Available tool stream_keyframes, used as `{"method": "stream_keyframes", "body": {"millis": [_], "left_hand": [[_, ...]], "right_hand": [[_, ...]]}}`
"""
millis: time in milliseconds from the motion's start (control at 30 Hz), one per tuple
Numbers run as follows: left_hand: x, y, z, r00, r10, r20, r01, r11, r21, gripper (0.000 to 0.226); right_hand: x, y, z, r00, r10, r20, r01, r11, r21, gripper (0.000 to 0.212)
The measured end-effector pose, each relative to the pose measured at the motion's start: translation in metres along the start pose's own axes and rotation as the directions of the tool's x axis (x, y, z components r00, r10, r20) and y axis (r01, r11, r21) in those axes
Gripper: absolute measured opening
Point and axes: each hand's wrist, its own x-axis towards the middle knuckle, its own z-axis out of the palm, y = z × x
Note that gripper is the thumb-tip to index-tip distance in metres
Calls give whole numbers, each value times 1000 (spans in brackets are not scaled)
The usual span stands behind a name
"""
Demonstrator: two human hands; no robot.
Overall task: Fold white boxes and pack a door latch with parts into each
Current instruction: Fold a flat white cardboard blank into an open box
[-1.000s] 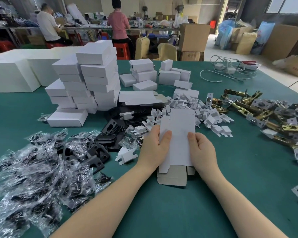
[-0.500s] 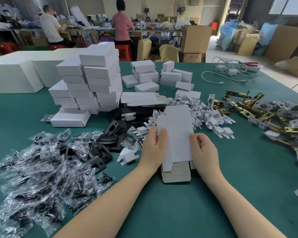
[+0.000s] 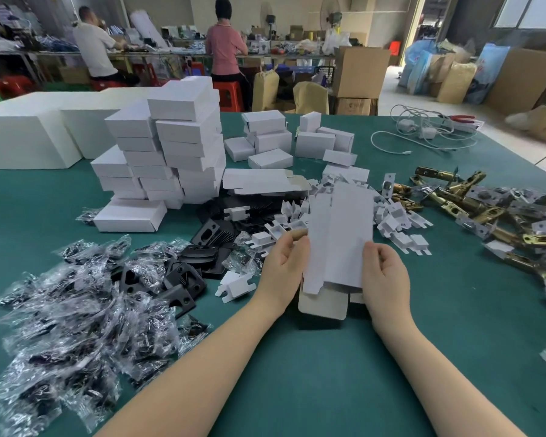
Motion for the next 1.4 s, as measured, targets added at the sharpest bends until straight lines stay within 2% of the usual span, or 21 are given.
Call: {"method": "stream_keyframes", "body": {"millis": [67,167,267,433,533,600,633,700,733,833,900,1000,1133,1200,1300,1400], "left_hand": [[-1,0,1,999,-7,44,7,1000,20,18],[0,-1,1,1000,11,3,-11,998,69,13],[3,-2,-2,999,-8,-41,12,995,95,21],[5,-5,-2,997,-48,-61,53,995,82,31],[7,-6,-4,997,-46,-67,50,997,66,32],[7,-3,-5,997,-51,-53,52,998,19,40],[7,-2,-5,997,-66,-41,66,998,-4,52],[7,-2,-6,996,-94,-8,94,996,7,72],[7,-3,-6,995,-102,13,102,995,16,73],[6,-4,-5,994,-95,61,97,995,-30,54],[5,-4,-6,995,-89,37,91,994,-64,41],[4,1,-6,997,-77,9,78,992,-104,38],[2,7,-5,997,-55,47,63,978,-199,38],[1,8,-6,997,-71,44,78,976,-202,35],[3,8,-10,988,-126,88,144,960,-238,28],[5,10,-19,961,-169,221,226,937,-267,42]], "right_hand": [[0,-1,0,999,2,-33,-1,999,42,33],[-1,-1,-1,1000,-2,3,1,993,120,32],[-5,-3,0,993,-25,115,6,987,159,9],[-12,-9,3,972,-121,202,99,988,118,46],[-13,-6,3,962,-108,249,95,994,62,69],[-14,-5,4,953,-120,279,122,992,8,70],[-14,-6,4,946,-136,294,148,989,-17,69],[-14,-7,3,937,-163,309,188,981,-52,71],[-13,-5,3,936,-163,312,196,978,-76,73],[-10,2,3,937,-141,319,197,968,-153,75],[-12,0,4,944,-160,289,211,965,-157,75],[-14,-5,3,947,-236,217,263,959,-106,61],[-14,-6,-2,979,-159,126,159,987,10,50],[-13,-7,-4,984,-123,127,117,992,50,45],[-10,-11,-8,978,-38,203,5,987,161,34],[-2,-12,-15,925,107,364,-237,912,334,27]]}}
